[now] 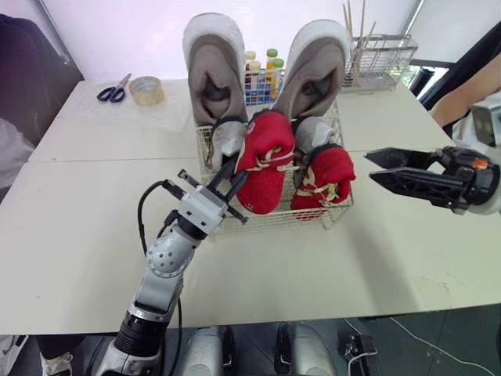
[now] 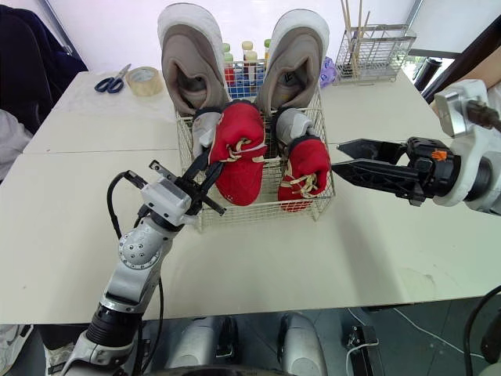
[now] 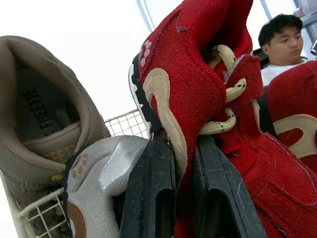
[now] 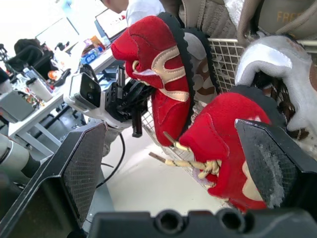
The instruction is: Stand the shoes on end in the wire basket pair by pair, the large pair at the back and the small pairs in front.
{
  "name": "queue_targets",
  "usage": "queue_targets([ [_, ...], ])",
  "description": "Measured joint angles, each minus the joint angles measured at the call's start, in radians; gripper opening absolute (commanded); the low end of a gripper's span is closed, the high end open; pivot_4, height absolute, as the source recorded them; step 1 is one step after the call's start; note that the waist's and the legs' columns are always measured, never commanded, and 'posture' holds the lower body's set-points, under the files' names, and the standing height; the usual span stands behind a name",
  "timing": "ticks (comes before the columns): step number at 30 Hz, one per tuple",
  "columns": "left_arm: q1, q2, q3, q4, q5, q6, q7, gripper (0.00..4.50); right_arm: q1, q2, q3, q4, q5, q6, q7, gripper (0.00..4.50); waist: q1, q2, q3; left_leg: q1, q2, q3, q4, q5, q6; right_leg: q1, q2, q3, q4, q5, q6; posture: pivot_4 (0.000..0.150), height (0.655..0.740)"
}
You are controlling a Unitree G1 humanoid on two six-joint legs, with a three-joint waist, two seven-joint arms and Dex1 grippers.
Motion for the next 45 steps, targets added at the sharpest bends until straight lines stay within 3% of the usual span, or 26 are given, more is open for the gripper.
queue_targets([
  [7,0.001,0.001,0.006,0.006,0.04,-0.022,0.025,0.01,0.205,-0.083,-0.061,-0.08,-0.017,0.027,0.056,4.5,-0.004,0.0,0.0,0.0,0.0,0.0,0.0,-0.001,0.002,0.0,0.0,0.0,0.0,0.0,0.0,0.15,0.74],
  [21,0.038,0.023,0.0,0.039,0.075,-0.069,0.004,0.01,0.2,-0.061,-0.026,-0.085,-0.018,-0.041,0.047,4.5,-0.004,0.001,0.0,0.0,0.0,0.0,0.0,-0.001,0.002,0.0,0.0,0.0,0.0,0.0,0.0,0.15,0.74],
  [24,0.056,0.011,0.001,0.022,0.014,-0.021,-0.01,1.31,0.192,-0.062,-0.013,-0.074,-0.029,-0.054,0.053,4.5,-0.002,0.001,0.0,0.0,0.0,0.0,0.0,-0.001,0.002,0.0,0.0,0.0,0.0,0.0,0.0,0.15,0.74],
  [30,0.092,0.006,0.007,-0.051,-0.074,0.1,-0.031,4.35,0.169,-0.062,0.022,-0.054,-0.049,-0.077,0.082,4.5,-0.004,0.001,-0.001,0.0,0.0,0.0,0.0,-0.001,0.002,0.0,0.0,0.0,0.0,0.0,0.0,0.15,0.74],
  [45,0.277,0.131,0.106,-0.29,-0.205,0.362,-0.086,4.35,0.072,-0.021,0.165,0.0,-0.132,-0.149,0.147,4.5,-0.004,0.003,-0.002,0.0,0.0,0.0,0.0,-0.002,0.003,-0.001,0.0,0.0,-0.001,0.0,0.0,0.15,0.74],
])
